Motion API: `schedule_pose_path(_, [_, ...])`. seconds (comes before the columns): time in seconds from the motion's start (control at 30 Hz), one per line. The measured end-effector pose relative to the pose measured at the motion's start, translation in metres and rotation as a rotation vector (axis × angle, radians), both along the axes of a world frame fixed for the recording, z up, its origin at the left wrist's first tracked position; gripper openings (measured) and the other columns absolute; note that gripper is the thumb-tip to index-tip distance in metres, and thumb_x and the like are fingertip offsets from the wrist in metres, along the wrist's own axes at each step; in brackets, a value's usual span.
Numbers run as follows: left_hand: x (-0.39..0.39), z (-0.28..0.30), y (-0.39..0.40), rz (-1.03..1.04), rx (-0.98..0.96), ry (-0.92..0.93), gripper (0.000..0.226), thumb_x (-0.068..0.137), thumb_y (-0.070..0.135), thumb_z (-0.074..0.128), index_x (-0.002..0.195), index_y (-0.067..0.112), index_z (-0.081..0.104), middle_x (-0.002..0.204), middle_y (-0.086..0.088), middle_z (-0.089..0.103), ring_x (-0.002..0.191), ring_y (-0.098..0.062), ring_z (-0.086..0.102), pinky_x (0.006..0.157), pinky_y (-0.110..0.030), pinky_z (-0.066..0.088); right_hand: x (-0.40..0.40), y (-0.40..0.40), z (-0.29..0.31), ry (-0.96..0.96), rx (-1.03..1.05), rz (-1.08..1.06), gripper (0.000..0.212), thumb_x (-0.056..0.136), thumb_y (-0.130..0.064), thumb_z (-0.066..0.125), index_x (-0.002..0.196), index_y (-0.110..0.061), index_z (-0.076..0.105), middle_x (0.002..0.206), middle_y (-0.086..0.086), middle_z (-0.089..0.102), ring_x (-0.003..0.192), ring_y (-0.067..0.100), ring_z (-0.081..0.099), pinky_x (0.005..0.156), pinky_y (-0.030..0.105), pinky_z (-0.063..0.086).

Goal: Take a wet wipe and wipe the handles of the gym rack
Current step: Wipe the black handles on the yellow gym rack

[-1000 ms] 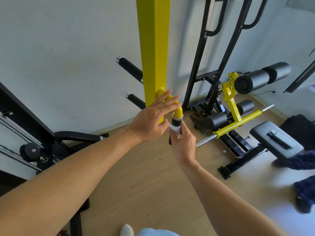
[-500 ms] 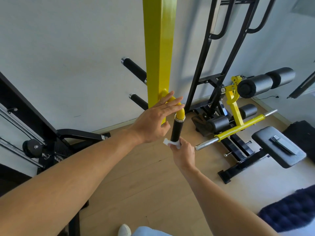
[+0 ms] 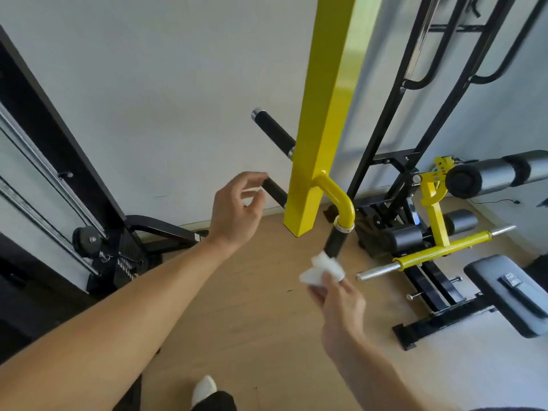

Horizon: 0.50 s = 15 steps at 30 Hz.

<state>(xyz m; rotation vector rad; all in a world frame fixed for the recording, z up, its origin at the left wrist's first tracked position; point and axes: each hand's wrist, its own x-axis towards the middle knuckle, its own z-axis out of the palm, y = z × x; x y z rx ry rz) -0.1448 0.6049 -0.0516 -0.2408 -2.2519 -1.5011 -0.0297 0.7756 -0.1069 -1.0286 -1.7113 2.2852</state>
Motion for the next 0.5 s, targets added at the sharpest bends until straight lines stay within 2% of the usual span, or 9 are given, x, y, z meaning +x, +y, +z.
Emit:
schedule_pose_path(0.07, [-0.016, -0.013, -0.018, 0.08, 0.038, -0.199, 0.031, 0.095, 0.009, 0.06, 0.124, 0.021, 0.064, 0.123, 0.011, 0.067, 0.111, -0.003, 0.063, 0.099, -0.028, 0.054, 0.009, -0.026, 0.006, 0.054, 0.145, 0.222, 0.018, 0.098, -0.014, 0.061, 0.099, -0.023, 0.077, 0.084, 0.0, 0.077, 0.077, 0.009, 0.073, 0.087, 0.041, 0.06])
schedule_pose_path(0.1, [-0.025, -0.018, -0.026, 0.084, 0.04, -0.273, 0.032, 0.096, 0.012, 0.061, 0.126, 0.021, 0.062, 0.126, 0.01, 0.065, 0.113, -0.006, 0.062, 0.101, -0.029, 0.053, 0.004, -0.038, 0.013, 0.115, 0.265, 0.289, 0.019, 0.098, -0.017, 0.062, 0.093, -0.026, 0.077, 0.078, 0.003, 0.075, 0.07, 0.005, 0.068, 0.076, 0.038, 0.062])
schedule_pose_path(0.13, [-0.034, -0.021, -0.032, 0.074, 0.043, -0.319, 0.032, 0.096, 0.016, 0.062, 0.128, 0.02, 0.06, 0.128, 0.009, 0.065, 0.114, -0.008, 0.063, 0.101, -0.03, 0.052, -0.009, -0.046, 0.022, 0.172, 0.417, 0.32, 0.017, 0.098, -0.022, 0.062, 0.09, -0.026, 0.077, 0.071, 0.004, 0.07, 0.061, 0.002, 0.059, 0.062, 0.034, 0.058])
schedule_pose_path(0.17, [-0.045, -0.022, -0.037, 0.054, 0.043, -0.343, 0.031, 0.097, 0.019, 0.062, 0.128, 0.02, 0.061, 0.129, 0.007, 0.066, 0.114, -0.011, 0.064, 0.101, -0.03, 0.051, -0.027, -0.054, 0.032, 0.225, 0.601, 0.342, 0.015, 0.097, -0.027, 0.062, 0.091, -0.025, 0.075, 0.064, -0.002, 0.064, 0.055, 0.001, 0.052, 0.052, 0.022, 0.048])
schedule_pose_path(0.2, [-0.053, -0.022, -0.041, 0.023, 0.044, -0.356, 0.029, 0.097, 0.022, 0.062, 0.126, 0.019, 0.063, 0.127, 0.005, 0.068, 0.112, -0.013, 0.065, 0.1, -0.031, 0.051, -0.045, -0.061, 0.044, 0.279, 0.8, 0.363, 0.013, 0.097, -0.03, 0.061, 0.095, -0.026, 0.074, 0.064, -0.01, 0.062, 0.055, -0.001, 0.051, 0.05, 0.015, 0.039])
schedule_pose_path(0.27, [-0.066, -0.018, -0.046, -0.075, 0.094, -0.385, 0.02, 0.099, 0.027, 0.06, 0.114, 0.017, 0.069, 0.113, 0.002, 0.073, 0.103, -0.017, 0.069, 0.097, -0.037, 0.055, -0.076, -0.075, 0.064, 0.364, 1.177, 0.394, 0.017, 0.097, -0.031, 0.061, 0.11, -0.027, 0.071, 0.078, -0.013, 0.07, 0.065, 0.0, 0.06, 0.053, 0.012, 0.038])
schedule_pose_path(0.33, [-0.08, -0.013, -0.052, -0.245, 0.21, -0.491, 0.025, 0.1, 0.031, 0.057, 0.105, 0.011, 0.072, 0.103, -0.004, 0.077, 0.094, -0.022, 0.073, 0.096, -0.044, 0.056, -0.102, -0.084, 0.07, 0.374, 1.416, 0.438, 0.025, 0.097, -0.031, 0.06, 0.119, -0.023, 0.068, 0.093, -0.003, 0.076, 0.078, 0.017, 0.068, 0.059, 0.025, 0.046])
schedule_pose_path(0.43, [-0.09, -0.014, -0.064, -0.504, 0.218, -0.62, 0.036, 0.103, 0.037, 0.053, 0.108, 0.007, 0.071, 0.103, -0.008, 0.078, 0.091, -0.023, 0.075, 0.092, -0.042, 0.055, -0.129, -0.093, 0.069, 0.259, 1.521, 0.483, 0.028, 0.1, -0.028, 0.054, 0.124, -0.021, 0.066, 0.105, 0.004, 0.075, 0.091, 0.026, 0.069, 0.07, 0.035, 0.052])
schedule_pose_path(0.5, [-0.092, -0.022, -0.067, -0.552, 0.188, -0.612, 0.028, 0.101, 0.033, 0.057, 0.103, 0.008, 0.071, 0.097, -0.004, 0.078, 0.09, -0.022, 0.075, 0.088, -0.038, 0.055, -0.137, -0.096, 0.066, 0.19, 1.488, 0.462, 0.026, 0.101, -0.028, 0.051, 0.118, -0.021, 0.069, 0.107, 0.004, 0.074, 0.094, 0.025, 0.067, 0.074, 0.035, 0.05])
